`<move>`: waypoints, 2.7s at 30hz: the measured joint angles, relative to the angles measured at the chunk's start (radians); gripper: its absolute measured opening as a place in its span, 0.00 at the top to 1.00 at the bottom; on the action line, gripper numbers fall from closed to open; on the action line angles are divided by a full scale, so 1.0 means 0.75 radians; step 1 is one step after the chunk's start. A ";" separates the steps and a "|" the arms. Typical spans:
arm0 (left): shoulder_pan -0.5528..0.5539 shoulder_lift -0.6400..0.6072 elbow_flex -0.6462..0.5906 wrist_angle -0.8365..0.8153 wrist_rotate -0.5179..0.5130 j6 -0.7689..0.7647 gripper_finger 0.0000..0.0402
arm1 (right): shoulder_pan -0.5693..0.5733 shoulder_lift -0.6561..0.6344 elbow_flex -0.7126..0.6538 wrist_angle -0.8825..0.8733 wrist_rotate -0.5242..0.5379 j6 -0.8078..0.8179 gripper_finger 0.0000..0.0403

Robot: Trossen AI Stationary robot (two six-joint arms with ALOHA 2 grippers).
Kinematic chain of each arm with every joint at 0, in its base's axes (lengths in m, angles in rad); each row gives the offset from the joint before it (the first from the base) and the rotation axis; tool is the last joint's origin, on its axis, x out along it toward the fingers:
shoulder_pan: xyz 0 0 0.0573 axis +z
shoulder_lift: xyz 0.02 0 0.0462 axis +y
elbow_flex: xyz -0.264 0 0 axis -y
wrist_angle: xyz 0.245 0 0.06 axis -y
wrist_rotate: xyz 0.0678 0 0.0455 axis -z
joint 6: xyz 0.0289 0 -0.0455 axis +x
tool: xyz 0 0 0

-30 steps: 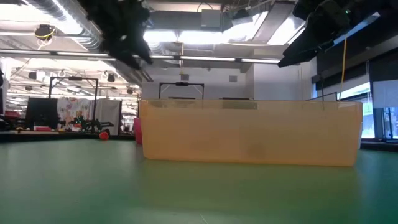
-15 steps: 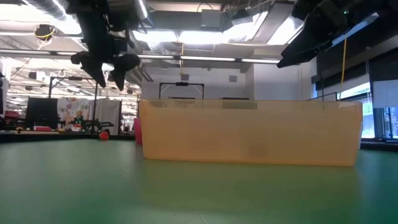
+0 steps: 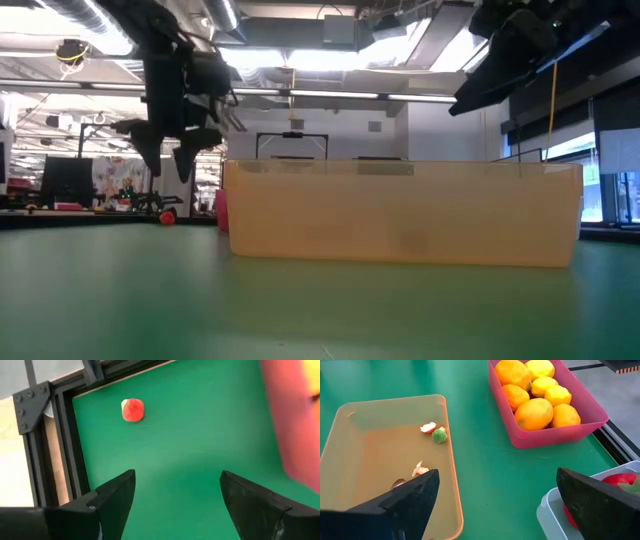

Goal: Sort produce into baskets
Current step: Put the red mushroom into the orange bin

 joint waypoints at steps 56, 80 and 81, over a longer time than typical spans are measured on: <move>0.420 0.269 -0.033 0.179 0.193 0.125 0.28 | 0.000 0.092 0.000 0.267 -0.001 -0.103 0.01; 0.395 0.359 -0.032 0.508 -0.027 -0.280 0.53 | 0.000 0.157 0.000 0.296 0.070 -0.112 0.01; 0.394 0.368 -0.028 0.509 -0.028 -0.288 0.54 | 0.000 0.157 0.001 0.306 0.066 -0.111 0.01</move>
